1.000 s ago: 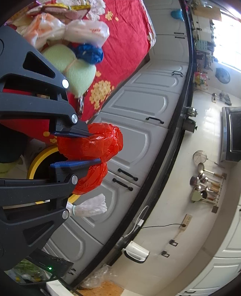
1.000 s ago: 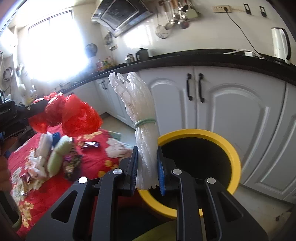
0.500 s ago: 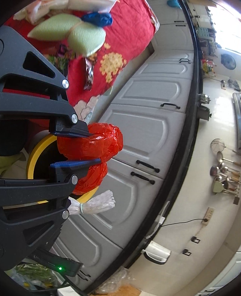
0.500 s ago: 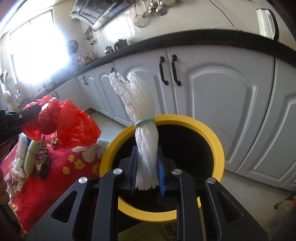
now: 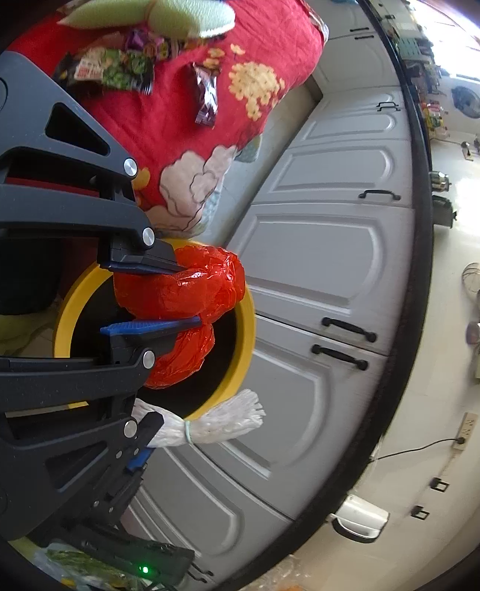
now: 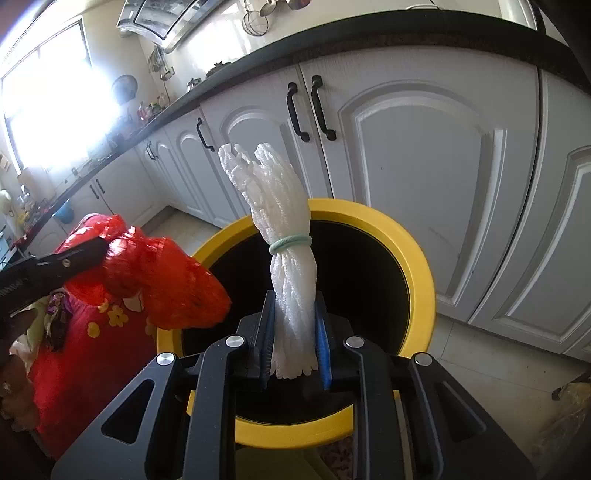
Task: Collect trash
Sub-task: 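Open both tools to drop the red bag and mesh sleeves into the bin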
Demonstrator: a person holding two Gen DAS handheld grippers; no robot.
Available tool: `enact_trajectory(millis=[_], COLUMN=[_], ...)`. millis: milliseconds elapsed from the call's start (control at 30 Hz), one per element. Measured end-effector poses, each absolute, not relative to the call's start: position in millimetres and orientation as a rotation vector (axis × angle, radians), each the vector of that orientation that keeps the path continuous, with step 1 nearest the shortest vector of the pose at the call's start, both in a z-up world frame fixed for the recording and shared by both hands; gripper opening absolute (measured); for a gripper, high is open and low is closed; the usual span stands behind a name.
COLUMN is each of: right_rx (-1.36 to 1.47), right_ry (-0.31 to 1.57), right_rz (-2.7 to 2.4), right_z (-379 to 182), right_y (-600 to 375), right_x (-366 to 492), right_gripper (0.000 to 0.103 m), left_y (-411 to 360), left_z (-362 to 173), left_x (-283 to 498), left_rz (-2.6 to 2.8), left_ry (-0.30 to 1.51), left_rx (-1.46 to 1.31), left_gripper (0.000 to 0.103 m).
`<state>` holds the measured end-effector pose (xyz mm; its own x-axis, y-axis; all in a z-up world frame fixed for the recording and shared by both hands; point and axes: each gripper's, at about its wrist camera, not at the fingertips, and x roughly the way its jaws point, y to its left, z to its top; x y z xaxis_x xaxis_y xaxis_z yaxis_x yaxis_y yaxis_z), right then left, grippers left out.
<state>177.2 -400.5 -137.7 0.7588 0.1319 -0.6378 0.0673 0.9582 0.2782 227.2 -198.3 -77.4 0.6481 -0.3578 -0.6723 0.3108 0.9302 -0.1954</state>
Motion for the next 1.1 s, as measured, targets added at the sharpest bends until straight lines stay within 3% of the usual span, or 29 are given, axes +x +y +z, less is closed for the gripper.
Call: enact_trajectory(millis=[267,333,400,800,1100], right_rx=[0.308,0.308,0.314,0.317,0.316], right_ry=[0.725,0.723,0.720,0.682,0.627], right_rz=[0.032,0.025,0.019,-0.009,0.043], right_z=[-144,-144,-144,-132,-103], right_y=[-406,-407,-408,-407,-388], right_x=[180,180,180,169,160], right_gripper=[0.022,0.029,0.039,0.062,0.069], left_y=[-212,-212,-211,-177,-148], left_z=[-95,-97,-98,-85,-54], left_x=[236,237,239,225,200], left_rz=[-0.382,-0.383,-0.381,-0.332,-0.293], left_ry=[0.822,0.826,0.832,0.790,0.699], left_rx=[-0.049,-0.052,-0.058,-0.124,-0.132], left_gripper=[0.014,0.017,0.028,0.089,0.092])
